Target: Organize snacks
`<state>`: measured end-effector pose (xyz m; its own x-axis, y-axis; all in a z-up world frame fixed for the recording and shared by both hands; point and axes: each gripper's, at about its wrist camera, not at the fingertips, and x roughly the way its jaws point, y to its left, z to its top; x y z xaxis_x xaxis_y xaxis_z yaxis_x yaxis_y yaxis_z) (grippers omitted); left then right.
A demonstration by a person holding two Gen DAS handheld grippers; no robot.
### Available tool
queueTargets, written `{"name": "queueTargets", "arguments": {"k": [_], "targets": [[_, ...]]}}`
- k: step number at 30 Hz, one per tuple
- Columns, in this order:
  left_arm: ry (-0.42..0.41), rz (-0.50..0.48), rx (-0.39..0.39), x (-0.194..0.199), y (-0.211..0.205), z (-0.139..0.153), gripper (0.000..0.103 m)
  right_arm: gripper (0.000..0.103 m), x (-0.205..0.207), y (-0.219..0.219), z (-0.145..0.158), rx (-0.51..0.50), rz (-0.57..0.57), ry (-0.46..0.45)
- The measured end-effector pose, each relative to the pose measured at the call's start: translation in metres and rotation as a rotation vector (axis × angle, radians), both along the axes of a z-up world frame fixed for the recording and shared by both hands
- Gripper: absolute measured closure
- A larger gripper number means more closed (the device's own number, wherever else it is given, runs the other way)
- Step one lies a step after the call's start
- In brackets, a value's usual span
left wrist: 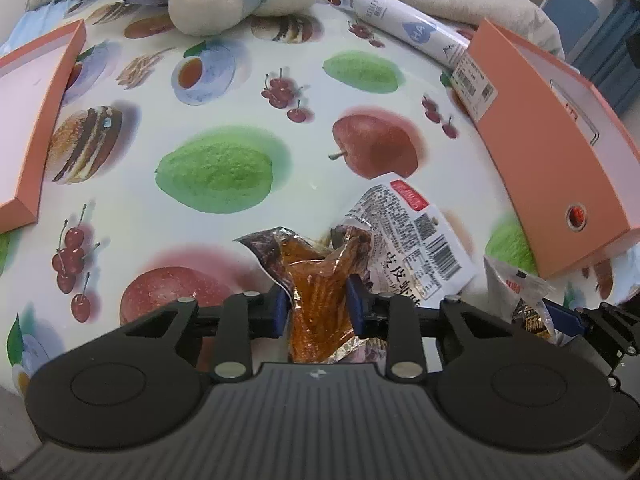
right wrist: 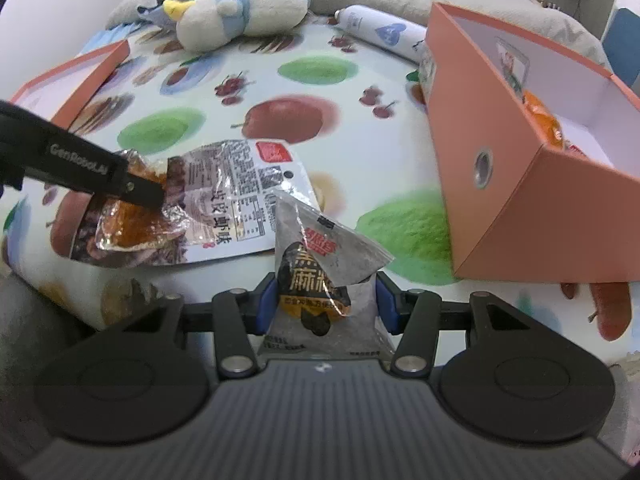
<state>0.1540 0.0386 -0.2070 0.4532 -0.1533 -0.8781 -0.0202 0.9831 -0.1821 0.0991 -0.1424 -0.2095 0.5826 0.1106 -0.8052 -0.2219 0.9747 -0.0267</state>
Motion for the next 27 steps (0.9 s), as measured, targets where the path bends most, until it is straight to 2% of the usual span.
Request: {"name": "queueTargets", "arguments": {"k": [5, 14, 27], "targets": [[-0.031, 0.017, -0.015, 0.0, 0.001, 0.016, 0.075, 0.05, 0.004, -0.007, 0.015, 0.014, -0.027, -0.02], [-0.104, 0.055, -0.071, 0.002, 0.004, 0.056, 0.076, 0.05, 0.014, -0.013, 0.041, 0.024, -0.06, -0.052], [-0.247, 0.055, -0.102, 0.006, -0.004, 0.124, 0.082, 0.05, 0.027, -0.028, 0.106, 0.067, -0.069, -0.152]]}}
